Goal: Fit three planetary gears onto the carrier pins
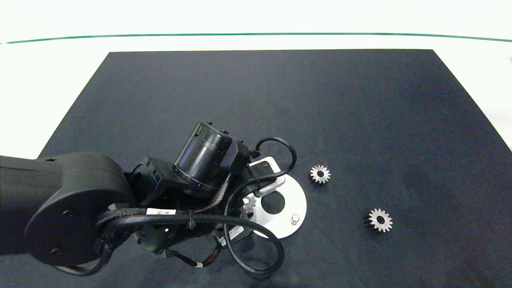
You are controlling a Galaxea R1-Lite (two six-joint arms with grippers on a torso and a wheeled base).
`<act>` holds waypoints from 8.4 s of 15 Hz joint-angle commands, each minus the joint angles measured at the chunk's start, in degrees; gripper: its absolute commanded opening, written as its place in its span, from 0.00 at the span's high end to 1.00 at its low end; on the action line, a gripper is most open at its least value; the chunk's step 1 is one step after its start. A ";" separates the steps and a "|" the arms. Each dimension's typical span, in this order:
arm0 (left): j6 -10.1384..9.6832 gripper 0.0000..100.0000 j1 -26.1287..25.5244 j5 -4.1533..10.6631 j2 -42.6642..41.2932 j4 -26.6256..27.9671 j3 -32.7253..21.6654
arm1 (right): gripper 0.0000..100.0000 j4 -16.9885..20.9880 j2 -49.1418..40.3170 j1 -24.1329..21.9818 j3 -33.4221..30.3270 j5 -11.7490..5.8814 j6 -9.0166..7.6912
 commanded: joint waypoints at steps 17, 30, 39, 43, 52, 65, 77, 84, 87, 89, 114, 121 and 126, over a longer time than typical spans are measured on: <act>-2.03 0.78 -3.06 4.05 1.43 3.82 -2.53 | 0.00 0.12 -0.75 0.44 2.37 1.18 0.16; -2.03 0.78 -3.59 4.49 3.01 8.21 -4.55 | 0.00 0.12 -1.63 0.53 2.90 1.36 0.68; -2.21 0.78 -4.12 4.76 4.07 10.50 -7.45 | 0.00 0.12 -1.99 0.53 2.90 1.45 0.68; -2.12 0.78 -3.68 4.76 4.24 10.50 -7.45 | 0.00 0.12 -2.07 0.53 2.90 1.45 0.68; -2.03 0.78 -3.15 4.76 2.66 11.20 -7.28 | 0.00 0.12 -2.34 0.62 3.52 1.45 0.60; -2.12 0.78 -2.62 4.76 2.84 11.20 -7.36 | 0.00 0.03 -2.69 0.70 4.48 1.45 0.60; -3.17 0.00 -2.62 4.76 -0.50 15.86 -7.80 | 0.00 0.03 -2.78 0.70 4.75 1.45 0.51; -14.78 0.00 -2.45 4.76 -12.81 20.96 -11.05 | 0.00 0.21 2.32 0.79 4.48 1.45 -1.95; -17.94 0.00 3.79 4.76 -21.95 20.96 -9.56 | 0.00 0.21 7.77 2.11 4.31 1.54 -4.06; -18.20 0.00 9.24 4.76 -28.28 20.96 -7.54 | 0.00 0.30 11.64 3.17 3.96 1.45 -4.33; -25.23 0.00 13.46 5.90 -45.06 17.53 -1.21 | 0.00 -14.99 45.21 9.32 1.23 1.36 -23.31; -25.23 0.00 13.46 5.90 -46.30 17.53 -0.33 | 0.00 -17.89 48.20 12.66 0.97 -3.65 -25.24; -25.23 0.00 13.46 5.90 -47.35 17.53 1.78 | 0.00 -20.53 49.69 13.62 1.58 -4.44 -25.07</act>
